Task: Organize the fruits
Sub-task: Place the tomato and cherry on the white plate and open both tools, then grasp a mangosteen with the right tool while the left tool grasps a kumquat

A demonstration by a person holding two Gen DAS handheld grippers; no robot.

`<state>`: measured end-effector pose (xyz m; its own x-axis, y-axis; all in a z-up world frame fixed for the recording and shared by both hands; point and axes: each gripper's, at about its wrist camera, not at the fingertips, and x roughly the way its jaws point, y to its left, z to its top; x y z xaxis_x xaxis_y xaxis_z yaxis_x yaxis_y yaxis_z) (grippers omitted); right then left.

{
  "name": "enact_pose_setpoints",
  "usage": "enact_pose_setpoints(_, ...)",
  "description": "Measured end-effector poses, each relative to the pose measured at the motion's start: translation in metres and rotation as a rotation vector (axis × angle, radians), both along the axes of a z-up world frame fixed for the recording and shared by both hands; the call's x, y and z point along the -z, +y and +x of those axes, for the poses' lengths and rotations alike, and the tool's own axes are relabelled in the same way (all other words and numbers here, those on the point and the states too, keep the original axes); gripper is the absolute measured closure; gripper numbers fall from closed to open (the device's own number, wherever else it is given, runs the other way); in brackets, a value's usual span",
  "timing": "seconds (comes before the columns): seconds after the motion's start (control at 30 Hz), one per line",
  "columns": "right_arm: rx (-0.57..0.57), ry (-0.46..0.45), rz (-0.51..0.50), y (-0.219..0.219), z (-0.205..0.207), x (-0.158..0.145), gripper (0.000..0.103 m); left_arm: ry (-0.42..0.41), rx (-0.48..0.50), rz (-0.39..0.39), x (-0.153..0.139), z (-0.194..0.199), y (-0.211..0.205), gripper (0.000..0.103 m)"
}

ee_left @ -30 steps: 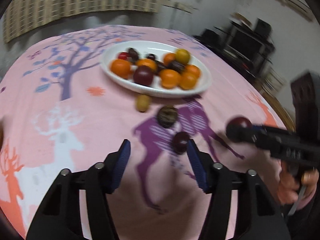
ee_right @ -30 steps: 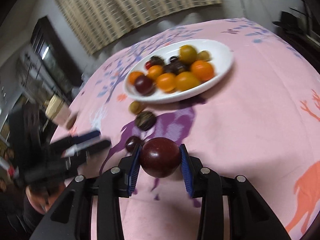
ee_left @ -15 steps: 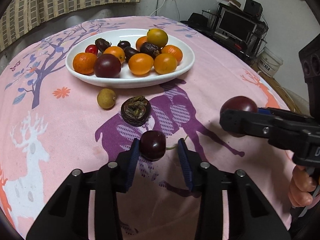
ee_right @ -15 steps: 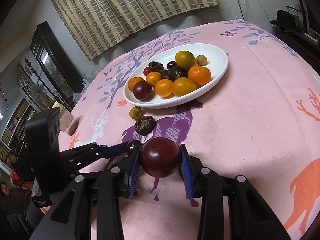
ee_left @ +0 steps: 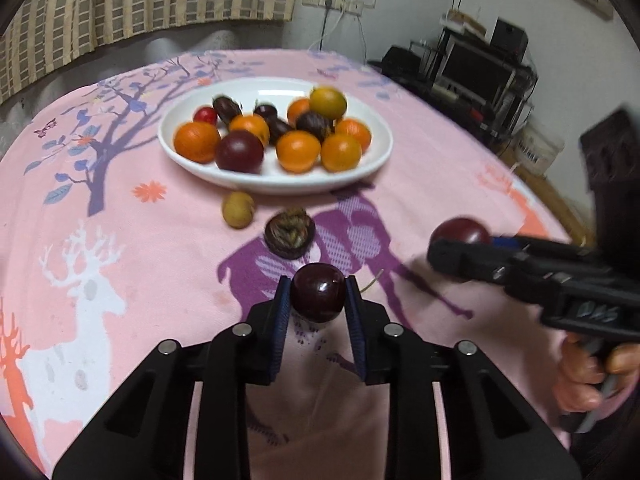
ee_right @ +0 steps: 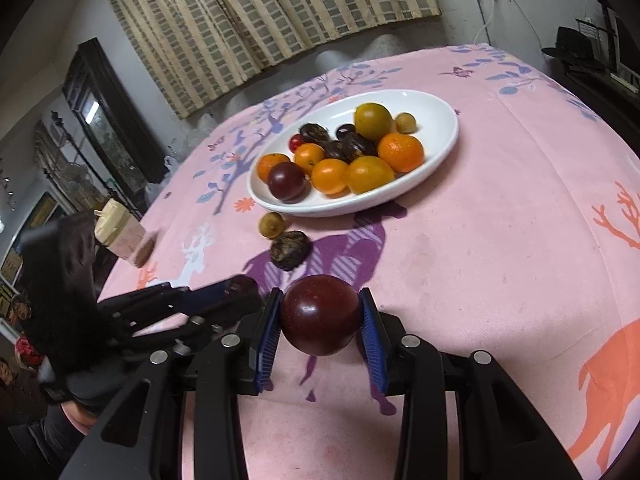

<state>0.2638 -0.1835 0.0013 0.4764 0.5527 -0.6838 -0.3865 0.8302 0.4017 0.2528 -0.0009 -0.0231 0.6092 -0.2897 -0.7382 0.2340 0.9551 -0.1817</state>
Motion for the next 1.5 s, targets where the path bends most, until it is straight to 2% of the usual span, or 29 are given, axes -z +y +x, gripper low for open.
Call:
enact_pose_setpoints(0.13,-0.012,-0.08,-0.019,0.008,0.002,-0.016,0.064,-0.059,-0.012,0.002,-0.029,0.009,0.019,0.076)
enact_pose_setpoints(0.27,0.022,-0.175,-0.05,0.023,0.031,-0.04,0.064,-0.129,-0.056,-0.001,-0.057,0.048,0.034,0.076)
enact_pose_setpoints(0.33,0.038,-0.192,-0.072,0.032,0.053,-0.044,0.064,-0.147,-0.079,-0.018,-0.065,0.079,0.038,0.076)
enact_pose_setpoints(0.53,0.079,-0.181,-0.156,0.058,0.122,-0.024,0.064,-0.109,-0.119,-0.001,-0.054,0.167,0.04,0.077)
enact_pose_setpoints(0.73,0.068,-0.194,-0.194,0.059,0.142,-0.014,0.062,-0.059,-0.137,0.041,-0.032,0.204,0.036,0.076)
enact_pose_setpoints(0.77,0.066,-0.188,-0.185,0.057,0.142,-0.013,0.059,-0.055,-0.151,0.058,-0.029,0.206,0.036,0.068)
enact_pose_setpoints(0.8,0.07,-0.185,-0.173,0.054,0.142,-0.014,0.055,-0.058,-0.167,0.078,-0.029,0.205,0.035,0.058)
enact_pose_setpoints(0.83,0.081,-0.193,-0.165,0.05,0.14,-0.016,0.054,-0.073,-0.19,0.095,-0.03,0.202,0.035,0.038)
enact_pose_setpoints(0.87,0.086,-0.205,-0.157,0.048,0.137,-0.02,0.054,-0.092,-0.209,0.105,-0.031,0.197,0.035,0.031)
enact_pose_setpoints(1.0,0.1,-0.271,-0.132,0.044,0.12,-0.04,0.046,-0.135,-0.2,0.14,-0.044,0.169,0.032,0.029)
enact_pose_setpoints(1.1,0.1,-0.294,-0.118,0.044,0.106,-0.051,0.044,-0.169,-0.217,0.17,-0.053,0.146,0.029,0.021)
enact_pose_setpoints(1.2,0.092,-0.296,-0.087,0.042,0.088,-0.054,0.038,-0.178,-0.243,0.191,-0.06,0.12,0.029,0.013)
enact_pose_setpoints(1.37,0.067,-0.281,-0.09,0.039,0.061,-0.046,0.034,-0.154,-0.332,0.157,-0.054,0.067,0.048,0.008)
enact_pose_setpoints(1.5,-0.003,-0.203,-0.125,0.047,0.044,-0.026,0.034,-0.123,-0.427,0.113,-0.034,0.036,0.073,0.007)
